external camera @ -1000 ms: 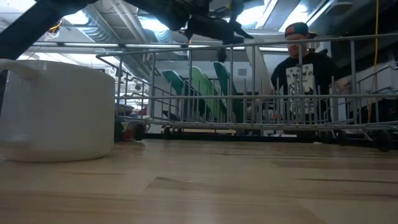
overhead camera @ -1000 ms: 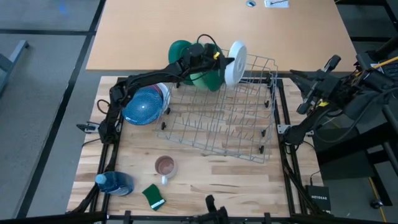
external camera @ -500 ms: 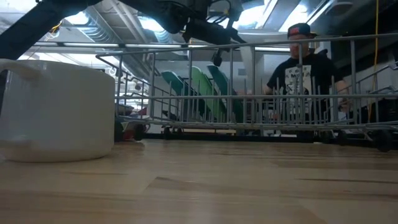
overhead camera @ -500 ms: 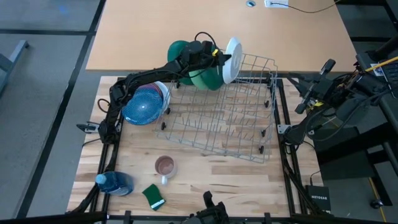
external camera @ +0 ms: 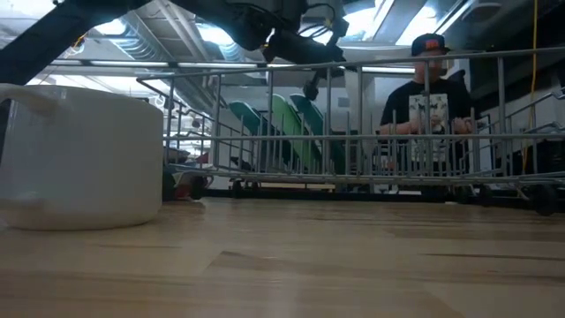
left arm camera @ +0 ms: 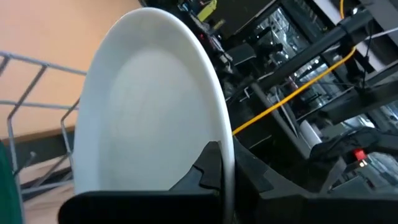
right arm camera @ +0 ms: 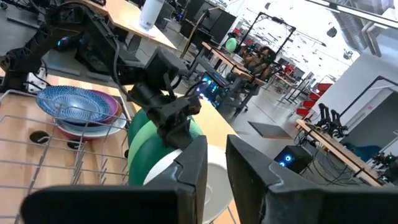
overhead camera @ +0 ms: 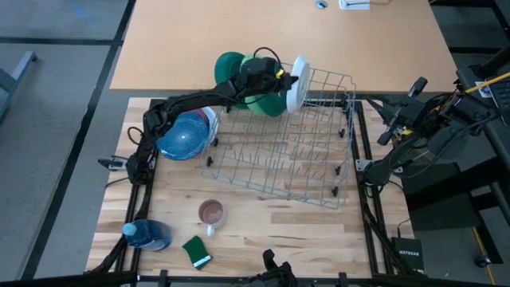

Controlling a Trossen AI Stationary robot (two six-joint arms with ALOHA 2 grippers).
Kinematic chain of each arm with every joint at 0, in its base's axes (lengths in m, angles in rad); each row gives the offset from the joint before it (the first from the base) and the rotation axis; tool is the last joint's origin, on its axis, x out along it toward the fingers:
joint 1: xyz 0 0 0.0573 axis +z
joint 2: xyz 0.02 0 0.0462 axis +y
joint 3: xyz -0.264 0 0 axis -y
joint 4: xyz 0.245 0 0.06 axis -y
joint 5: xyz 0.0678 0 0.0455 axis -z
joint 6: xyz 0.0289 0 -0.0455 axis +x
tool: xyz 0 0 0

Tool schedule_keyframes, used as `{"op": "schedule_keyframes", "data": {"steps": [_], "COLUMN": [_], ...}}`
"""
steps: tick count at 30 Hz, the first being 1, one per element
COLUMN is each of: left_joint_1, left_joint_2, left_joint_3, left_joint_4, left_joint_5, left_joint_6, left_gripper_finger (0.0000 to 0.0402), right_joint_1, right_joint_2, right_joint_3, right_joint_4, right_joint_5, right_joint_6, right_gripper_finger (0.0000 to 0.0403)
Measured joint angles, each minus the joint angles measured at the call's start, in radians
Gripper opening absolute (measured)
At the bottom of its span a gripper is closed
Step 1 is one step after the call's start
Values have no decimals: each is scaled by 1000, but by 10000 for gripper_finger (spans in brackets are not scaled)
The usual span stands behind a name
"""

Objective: Sort dishes
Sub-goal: Put the bottom white plate into the dishwasher rack

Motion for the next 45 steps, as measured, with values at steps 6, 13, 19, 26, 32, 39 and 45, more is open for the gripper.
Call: {"op": "schedule_keyframes", "data": {"steps": [6,13,19,26,32,39,45], "left_joint_1": [-5,-6,-13,-13,-2,-2,13], "left_joint_2": [49,74,74,74,74,72,63], "left_joint_3": [0,0,0,2,5,5,5], "left_joint_4": [-3,-28,-16,-23,-17,-23,-75], "left_joint_5": [-15,-36,-38,-42,-45,-46,-45], "left_joint_6": [-40,-86,-53,-43,29,123,177], "left_gripper_finger": [0,8,5,25,57,98,127], "right_joint_1": [0,0,0,0,0,0,0], "right_joint_2": [0,-1,0,0,0,0,0], "right_joint_3": [-20,-36,-36,-36,-36,-36,-36], "right_joint_4": [1,-1,0,0,0,0,0], "right_joint_5": [-4,-51,-51,-51,-52,-52,-59], "right_joint_6": [0,7,26,34,45,45,60], "right_gripper_finger": [65,65,65,65,65,65,65]}}
